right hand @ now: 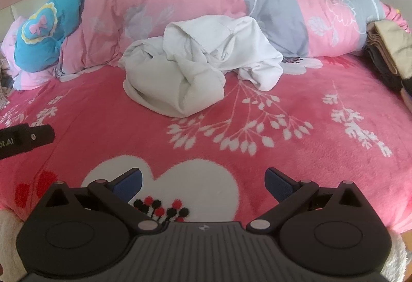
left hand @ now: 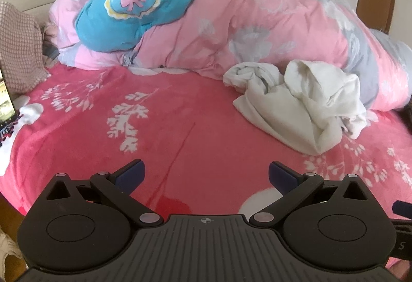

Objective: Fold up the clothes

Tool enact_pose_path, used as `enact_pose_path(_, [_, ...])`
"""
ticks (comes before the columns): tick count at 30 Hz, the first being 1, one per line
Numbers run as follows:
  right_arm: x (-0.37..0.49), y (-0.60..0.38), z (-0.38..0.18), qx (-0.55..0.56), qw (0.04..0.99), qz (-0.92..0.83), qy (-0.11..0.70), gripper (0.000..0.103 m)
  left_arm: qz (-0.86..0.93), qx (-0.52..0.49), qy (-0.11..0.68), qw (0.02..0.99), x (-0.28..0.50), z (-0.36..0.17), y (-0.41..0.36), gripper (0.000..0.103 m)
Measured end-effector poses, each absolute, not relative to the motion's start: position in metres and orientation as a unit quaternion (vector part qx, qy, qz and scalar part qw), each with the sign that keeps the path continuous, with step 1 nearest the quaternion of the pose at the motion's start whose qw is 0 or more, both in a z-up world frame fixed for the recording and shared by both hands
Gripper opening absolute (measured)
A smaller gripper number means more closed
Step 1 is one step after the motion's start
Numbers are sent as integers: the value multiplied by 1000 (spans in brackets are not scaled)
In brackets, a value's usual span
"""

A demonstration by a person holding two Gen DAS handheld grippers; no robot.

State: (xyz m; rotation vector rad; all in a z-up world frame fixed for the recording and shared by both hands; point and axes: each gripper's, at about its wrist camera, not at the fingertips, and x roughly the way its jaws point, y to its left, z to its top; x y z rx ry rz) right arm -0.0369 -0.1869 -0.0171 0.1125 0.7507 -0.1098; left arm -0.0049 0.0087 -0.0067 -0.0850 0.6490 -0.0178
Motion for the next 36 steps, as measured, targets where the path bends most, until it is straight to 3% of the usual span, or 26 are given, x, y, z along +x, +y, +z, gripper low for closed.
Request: enact_pose_path(36, [-33,-181,-18,46,927,-52,369,103,-14,-39,321,946,-5,-10,8,103])
